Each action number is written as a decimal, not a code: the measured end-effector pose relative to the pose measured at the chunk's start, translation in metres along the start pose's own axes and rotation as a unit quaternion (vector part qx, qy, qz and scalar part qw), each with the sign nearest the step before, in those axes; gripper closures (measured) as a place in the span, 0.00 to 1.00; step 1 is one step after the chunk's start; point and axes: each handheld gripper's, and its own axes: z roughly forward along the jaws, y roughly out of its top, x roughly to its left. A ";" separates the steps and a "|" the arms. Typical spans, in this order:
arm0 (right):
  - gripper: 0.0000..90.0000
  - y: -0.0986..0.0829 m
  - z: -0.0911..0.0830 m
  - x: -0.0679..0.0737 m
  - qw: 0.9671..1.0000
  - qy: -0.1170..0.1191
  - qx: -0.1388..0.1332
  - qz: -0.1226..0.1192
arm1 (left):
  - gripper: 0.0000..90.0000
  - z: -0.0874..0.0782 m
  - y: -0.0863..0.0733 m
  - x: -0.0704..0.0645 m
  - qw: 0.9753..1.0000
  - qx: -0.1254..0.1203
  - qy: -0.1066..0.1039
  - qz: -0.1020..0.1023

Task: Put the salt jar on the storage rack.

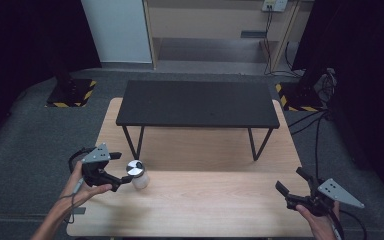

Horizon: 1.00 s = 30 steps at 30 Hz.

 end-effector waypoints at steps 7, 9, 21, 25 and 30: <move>0.04 0.000 0.000 0.000 1.000 0.000 -0.001 0.000 | 0.07 0.020 -0.002 0.006 1.000 0.014 -0.004 -0.010; 0.04 0.000 0.000 0.000 1.000 0.000 0.000 0.000 | 0.07 0.025 -0.004 0.008 1.000 0.015 -0.005 -0.014; 0.04 0.000 0.000 0.000 1.000 0.000 0.000 0.001 | 0.34 0.039 -0.018 0.012 1.000 -0.003 -0.016 0.024; 0.04 0.000 0.000 0.000 1.000 0.000 0.001 0.001 | 0.37 0.039 -0.020 0.010 1.000 -0.007 -0.012 0.022; 0.04 0.000 -0.001 0.000 1.000 0.000 0.000 0.001 | 0.38 0.039 -0.019 0.009 1.000 -0.007 -0.008 0.016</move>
